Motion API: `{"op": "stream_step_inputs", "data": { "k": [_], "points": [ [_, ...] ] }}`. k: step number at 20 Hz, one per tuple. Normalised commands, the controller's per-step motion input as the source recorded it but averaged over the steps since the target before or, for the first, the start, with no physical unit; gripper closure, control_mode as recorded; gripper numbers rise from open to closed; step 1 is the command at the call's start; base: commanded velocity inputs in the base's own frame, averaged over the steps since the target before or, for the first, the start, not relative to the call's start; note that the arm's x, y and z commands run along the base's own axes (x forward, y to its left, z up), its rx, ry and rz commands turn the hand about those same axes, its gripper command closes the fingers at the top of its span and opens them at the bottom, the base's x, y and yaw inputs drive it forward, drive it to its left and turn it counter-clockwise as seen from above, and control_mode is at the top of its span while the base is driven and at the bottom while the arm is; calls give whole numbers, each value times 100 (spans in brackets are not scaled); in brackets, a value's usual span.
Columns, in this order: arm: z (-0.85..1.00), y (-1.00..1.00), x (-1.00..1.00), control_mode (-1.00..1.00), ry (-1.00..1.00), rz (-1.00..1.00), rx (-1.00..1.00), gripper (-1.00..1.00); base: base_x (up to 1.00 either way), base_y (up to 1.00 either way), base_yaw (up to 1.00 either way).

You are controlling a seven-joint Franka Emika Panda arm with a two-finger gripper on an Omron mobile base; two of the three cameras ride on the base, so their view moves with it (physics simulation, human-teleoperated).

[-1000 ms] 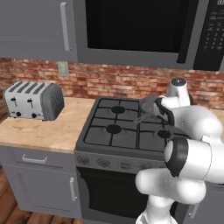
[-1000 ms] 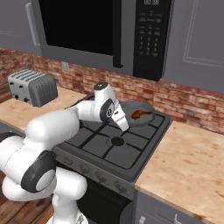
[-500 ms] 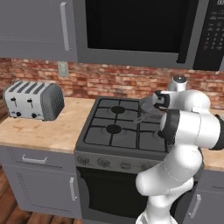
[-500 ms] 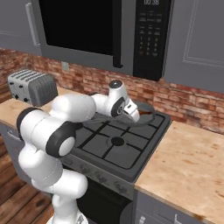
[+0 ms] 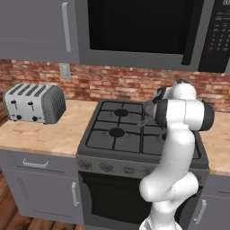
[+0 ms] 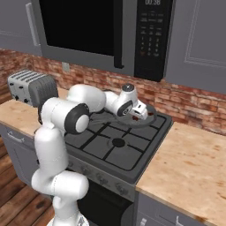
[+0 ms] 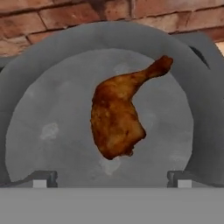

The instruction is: Take the chicken drumsticks from the pan and place one on each plate on the dining counter.

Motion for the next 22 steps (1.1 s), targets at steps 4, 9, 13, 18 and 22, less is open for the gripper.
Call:
{"op": "stream_step_inputs", "data": {
  "k": [4, 9, 13, 18, 22],
  "points": [
    [-44, -4, 49, -100, 6, 13, -4, -100, 0, 0, 0],
    [-41, -29, 36, -100, 1, 11, -2, -100, 0, 0, 0],
    [-44, -16, 21, -100, 0, 8, -6, -100, 0, 0, 0],
    [-47, 23, 3, -100, 4, 1, -16, 100, 0, 0, 0],
    [-40, 49, -5, -100, 0, 0, -9, 100, 0, 0, 0]
  ]
}}
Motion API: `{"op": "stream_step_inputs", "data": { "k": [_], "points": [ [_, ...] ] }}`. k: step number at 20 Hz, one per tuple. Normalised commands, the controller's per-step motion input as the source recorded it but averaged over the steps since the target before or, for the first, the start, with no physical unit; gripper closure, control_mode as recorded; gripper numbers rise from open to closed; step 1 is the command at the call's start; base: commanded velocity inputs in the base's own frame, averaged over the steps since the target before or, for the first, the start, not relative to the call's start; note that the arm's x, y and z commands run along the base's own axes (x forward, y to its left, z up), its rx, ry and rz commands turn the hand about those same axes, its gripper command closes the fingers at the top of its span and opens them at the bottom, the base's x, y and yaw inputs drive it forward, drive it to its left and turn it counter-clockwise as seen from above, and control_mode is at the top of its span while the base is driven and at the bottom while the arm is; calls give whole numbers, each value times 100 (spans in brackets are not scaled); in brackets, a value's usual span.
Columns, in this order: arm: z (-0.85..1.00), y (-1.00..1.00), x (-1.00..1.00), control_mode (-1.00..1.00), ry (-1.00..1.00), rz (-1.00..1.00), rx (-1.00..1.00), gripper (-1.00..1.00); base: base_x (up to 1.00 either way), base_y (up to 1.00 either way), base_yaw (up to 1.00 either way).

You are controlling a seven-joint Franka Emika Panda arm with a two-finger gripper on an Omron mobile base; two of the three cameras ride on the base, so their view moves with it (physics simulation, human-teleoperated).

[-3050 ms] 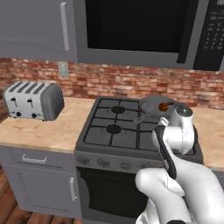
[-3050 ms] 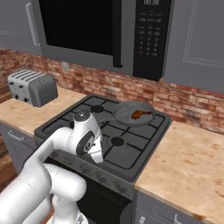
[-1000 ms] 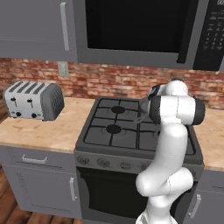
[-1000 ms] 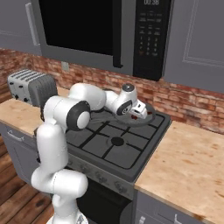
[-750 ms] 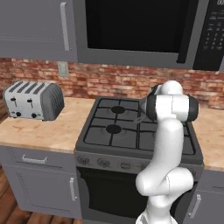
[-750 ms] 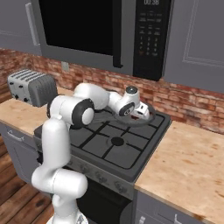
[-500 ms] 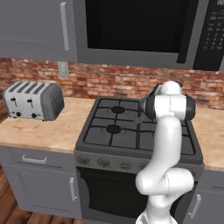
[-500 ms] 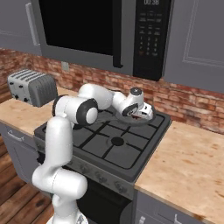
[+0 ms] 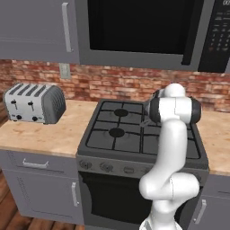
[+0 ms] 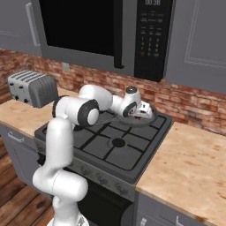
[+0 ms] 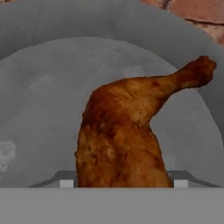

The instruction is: Take the chicken drumsticks from the pan and place one on each plate on the dining counter.

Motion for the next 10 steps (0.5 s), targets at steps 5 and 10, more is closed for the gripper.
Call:
{"op": "stream_step_inputs", "data": {
  "k": [5, 10],
  "points": [
    [-8, 30, -37, -100, -23, 4, 0, 100, 0, 0, 0],
    [7, -2, -57, -100, -42, 8, 8, 100, 0, 0, 0]
  ]
}}
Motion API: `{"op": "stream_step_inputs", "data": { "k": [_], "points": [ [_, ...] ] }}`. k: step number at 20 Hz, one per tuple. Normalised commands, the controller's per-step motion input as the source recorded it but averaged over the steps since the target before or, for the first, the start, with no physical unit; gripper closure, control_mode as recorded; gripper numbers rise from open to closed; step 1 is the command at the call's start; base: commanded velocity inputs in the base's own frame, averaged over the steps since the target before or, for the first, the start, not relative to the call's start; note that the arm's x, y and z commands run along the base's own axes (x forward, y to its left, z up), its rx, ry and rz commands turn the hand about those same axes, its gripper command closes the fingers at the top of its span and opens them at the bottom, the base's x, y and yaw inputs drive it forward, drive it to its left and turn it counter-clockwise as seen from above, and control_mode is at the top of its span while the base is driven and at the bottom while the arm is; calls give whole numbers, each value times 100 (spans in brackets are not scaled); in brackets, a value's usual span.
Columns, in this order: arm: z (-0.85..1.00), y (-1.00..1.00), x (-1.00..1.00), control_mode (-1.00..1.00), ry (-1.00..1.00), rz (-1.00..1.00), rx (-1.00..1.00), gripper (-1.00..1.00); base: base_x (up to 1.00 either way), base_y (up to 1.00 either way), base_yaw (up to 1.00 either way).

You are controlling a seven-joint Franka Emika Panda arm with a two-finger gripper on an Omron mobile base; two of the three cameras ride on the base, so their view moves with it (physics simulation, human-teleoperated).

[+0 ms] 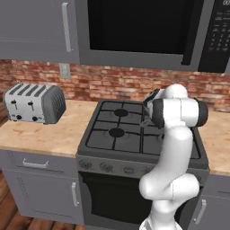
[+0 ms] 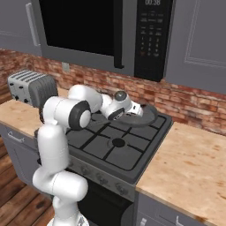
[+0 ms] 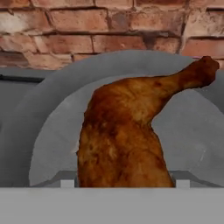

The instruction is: Take the chicken drumsticks from the pan and place one on each plate on the dining counter.

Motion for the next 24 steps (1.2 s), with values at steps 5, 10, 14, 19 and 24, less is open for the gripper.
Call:
{"op": "stream_step_inputs", "data": {
  "k": [5, 10, 14, 19, 24],
  "points": [
    [44, -10, -66, -100, -31, 11, 11, 100, 0, 0, 0],
    [30, -28, -97, -100, -9, 20, 10, 100, 0, 0, 0],
    [27, -34, -100, -100, 0, 25, 10, 100, 0, 0, 0],
    [76, -17, -96, -100, 0, 24, 2, 100, 0, 0, 0],
    [100, -17, -88, -100, 0, 22, 0, 100, 0, 0, 0]
  ]
}}
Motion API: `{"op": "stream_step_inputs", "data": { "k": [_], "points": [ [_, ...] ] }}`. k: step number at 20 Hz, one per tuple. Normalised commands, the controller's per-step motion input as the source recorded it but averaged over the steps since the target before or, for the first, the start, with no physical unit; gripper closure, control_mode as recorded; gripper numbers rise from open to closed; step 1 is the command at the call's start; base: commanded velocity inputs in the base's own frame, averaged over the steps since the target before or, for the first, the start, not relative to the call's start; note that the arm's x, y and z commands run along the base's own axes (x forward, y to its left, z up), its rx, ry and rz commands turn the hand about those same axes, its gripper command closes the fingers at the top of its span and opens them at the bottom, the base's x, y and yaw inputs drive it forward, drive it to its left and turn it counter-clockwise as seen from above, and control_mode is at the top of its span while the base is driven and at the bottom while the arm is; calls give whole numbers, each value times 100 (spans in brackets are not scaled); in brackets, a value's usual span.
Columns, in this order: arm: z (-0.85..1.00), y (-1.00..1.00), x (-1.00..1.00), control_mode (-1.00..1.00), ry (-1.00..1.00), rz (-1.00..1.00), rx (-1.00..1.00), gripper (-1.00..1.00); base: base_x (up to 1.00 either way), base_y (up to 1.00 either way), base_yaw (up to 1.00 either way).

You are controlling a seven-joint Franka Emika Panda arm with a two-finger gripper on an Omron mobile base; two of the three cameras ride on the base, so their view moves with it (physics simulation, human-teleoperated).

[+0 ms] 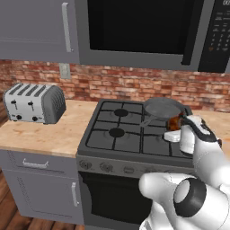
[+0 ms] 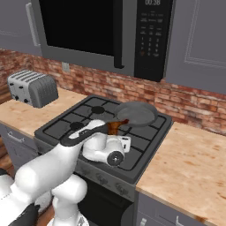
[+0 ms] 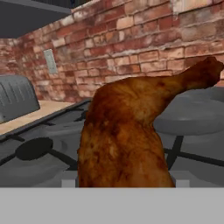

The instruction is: Take the chicken drumsticks from the pan and place one on each plate on the dining counter.

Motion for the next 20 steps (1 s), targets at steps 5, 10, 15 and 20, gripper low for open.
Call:
{"op": "stream_step_inputs", "data": {
  "k": [5, 10, 15, 20],
  "points": [
    [99, -7, -100, -100, 3, 25, 0, 100, 0, 0, 0],
    [62, 0, -100, -100, 15, 34, -12, 100, 0, 0, 0],
    [23, 13, -82, -100, 35, 35, -26, 100, 0, 0, 0],
    [0, 38, -26, -100, 55, 18, -40, 100, 0, 0, 0]
  ]
}}
